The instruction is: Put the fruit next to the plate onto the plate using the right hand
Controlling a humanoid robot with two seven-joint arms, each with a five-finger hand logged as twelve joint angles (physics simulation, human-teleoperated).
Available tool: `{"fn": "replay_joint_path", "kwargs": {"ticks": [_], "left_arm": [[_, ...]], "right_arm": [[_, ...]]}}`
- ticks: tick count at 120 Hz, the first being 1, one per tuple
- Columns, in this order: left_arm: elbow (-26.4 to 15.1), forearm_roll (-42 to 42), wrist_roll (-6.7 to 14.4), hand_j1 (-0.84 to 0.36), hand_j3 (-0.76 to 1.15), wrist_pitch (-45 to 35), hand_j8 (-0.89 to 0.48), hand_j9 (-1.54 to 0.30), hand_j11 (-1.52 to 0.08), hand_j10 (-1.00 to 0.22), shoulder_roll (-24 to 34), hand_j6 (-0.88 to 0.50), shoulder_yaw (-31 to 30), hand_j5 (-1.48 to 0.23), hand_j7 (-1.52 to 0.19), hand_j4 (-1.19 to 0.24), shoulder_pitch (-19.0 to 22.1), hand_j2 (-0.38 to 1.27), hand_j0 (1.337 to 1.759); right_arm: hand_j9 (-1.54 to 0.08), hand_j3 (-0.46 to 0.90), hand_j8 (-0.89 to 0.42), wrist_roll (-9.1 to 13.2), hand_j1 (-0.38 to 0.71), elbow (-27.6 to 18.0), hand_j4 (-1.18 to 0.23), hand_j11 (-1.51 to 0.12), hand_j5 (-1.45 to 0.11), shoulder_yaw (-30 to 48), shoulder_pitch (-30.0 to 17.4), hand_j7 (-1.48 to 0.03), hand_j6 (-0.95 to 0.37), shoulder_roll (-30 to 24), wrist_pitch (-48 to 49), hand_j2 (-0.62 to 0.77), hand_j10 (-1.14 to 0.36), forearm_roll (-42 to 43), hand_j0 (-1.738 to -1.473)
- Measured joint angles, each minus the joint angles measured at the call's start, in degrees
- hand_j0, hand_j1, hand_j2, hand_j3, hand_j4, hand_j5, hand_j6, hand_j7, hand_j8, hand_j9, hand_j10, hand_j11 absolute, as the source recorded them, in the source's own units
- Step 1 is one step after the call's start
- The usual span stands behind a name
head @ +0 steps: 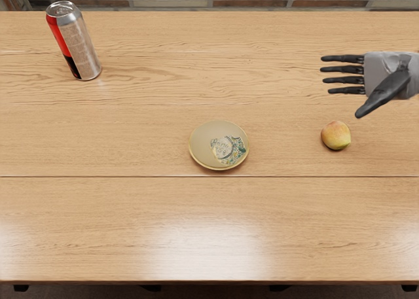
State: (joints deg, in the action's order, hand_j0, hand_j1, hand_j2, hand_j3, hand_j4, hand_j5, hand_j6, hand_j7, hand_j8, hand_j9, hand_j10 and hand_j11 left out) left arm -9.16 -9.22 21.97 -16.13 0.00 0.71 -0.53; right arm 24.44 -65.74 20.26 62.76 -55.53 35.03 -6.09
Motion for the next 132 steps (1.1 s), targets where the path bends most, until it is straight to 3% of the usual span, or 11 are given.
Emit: {"fn": "replay_joint_path", "kwargs": {"ticks": [13, 18, 28, 41, 57, 80, 110, 132], "left_arm": [[0.0, 0.0, 0.0, 0.35, 0.00, 0.0, 0.00, 0.00, 0.00, 0.00, 0.0, 0.00, 0.0, 0.00, 0.00, 0.00, 0.0, 0.00, 1.658], [0.0, 0.0, 0.0, 0.35, 0.00, 0.0, 0.00, 0.00, 0.00, 0.00, 0.0, 0.00, 0.0, 0.00, 0.00, 0.00, 0.0, 0.00, 1.658], [0.0, 0.0, 0.0, 0.35, 0.00, 0.0, 0.00, 0.00, 0.00, 0.00, 0.0, 0.00, 0.0, 0.00, 0.00, 0.00, 0.0, 0.00, 1.658], [0.0, 0.0, 0.0, 0.35, 0.00, 0.0, 0.00, 0.00, 0.00, 0.00, 0.0, 0.00, 0.0, 0.00, 0.00, 0.00, 0.0, 0.00, 1.658], [0.0, 0.0, 0.0, 0.35, 0.00, 0.0, 0.00, 0.00, 0.00, 0.00, 0.0, 0.00, 0.0, 0.00, 0.00, 0.00, 0.0, 0.00, 1.658], [0.0, 0.0, 0.0, 0.35, 0.00, 0.0, 0.00, 0.00, 0.00, 0.00, 0.0, 0.00, 0.0, 0.00, 0.00, 0.00, 0.0, 0.00, 1.658], [0.0, 0.0, 0.0, 0.35, 0.00, 0.0, 0.00, 0.00, 0.00, 0.00, 0.0, 0.00, 0.0, 0.00, 0.00, 0.00, 0.0, 0.00, 1.658], [0.0, 0.0, 0.0, 0.35, 0.00, 0.0, 0.00, 0.00, 0.00, 0.00, 0.0, 0.00, 0.0, 0.00, 0.00, 0.00, 0.0, 0.00, 1.658]], "right_arm": [[0.00, 0.00, 0.00, 2.1, -0.35, 0.0, 0.00, 0.00, 0.00, 1.2, 1.0, 0.00, 0.00, 0.6, 0.0, 0.00, 0.00, 0.4, -1.658], [0.00, 0.00, 0.00, 4.2, -0.35, -0.1, 0.00, 0.00, 0.00, 1.9, 2.0, 0.00, 0.00, 0.7, 0.0, 0.00, 0.00, 3.3, -1.658], [0.00, 0.00, 0.00, 7.7, -0.35, -0.4, 0.00, 0.00, 0.00, 2.7, 5.0, 0.00, 0.00, 2.1, 0.0, 0.00, 0.00, 17.4, -1.658], [0.00, 0.00, 0.00, 9.6, -0.35, -4.7, 0.00, 0.00, 0.00, 2.8, 6.8, 0.00, 0.00, 3.4, -0.2, 0.00, 0.00, 36.3, -1.658], [0.00, 0.00, 0.00, 10.3, -0.35, -10.1, 0.00, 0.00, 0.00, 1.9, 2.6, 0.00, 0.00, 5.3, -11.3, 0.00, 0.00, 52.0, -1.658], [0.00, 0.00, 0.00, 10.5, -0.35, -11.2, 0.00, 0.00, 0.00, 0.6, -3.8, 0.00, -0.01, 12.6, -28.2, 0.00, 0.00, 62.7, -1.658], [-0.03, 0.00, -0.03, 10.6, -0.32, -11.6, -0.03, -0.03, -0.03, 0.2, -10.6, -0.03, -0.03, 16.3, -40.8, 0.00, -0.03, 69.6, -1.658], [-0.12, 0.00, -0.10, 10.6, -0.24, -11.6, -0.10, -0.12, -0.12, 0.2, -12.5, -0.12, -0.10, 17.7, -44.6, -0.02, -0.09, 71.3, -1.658]]}}
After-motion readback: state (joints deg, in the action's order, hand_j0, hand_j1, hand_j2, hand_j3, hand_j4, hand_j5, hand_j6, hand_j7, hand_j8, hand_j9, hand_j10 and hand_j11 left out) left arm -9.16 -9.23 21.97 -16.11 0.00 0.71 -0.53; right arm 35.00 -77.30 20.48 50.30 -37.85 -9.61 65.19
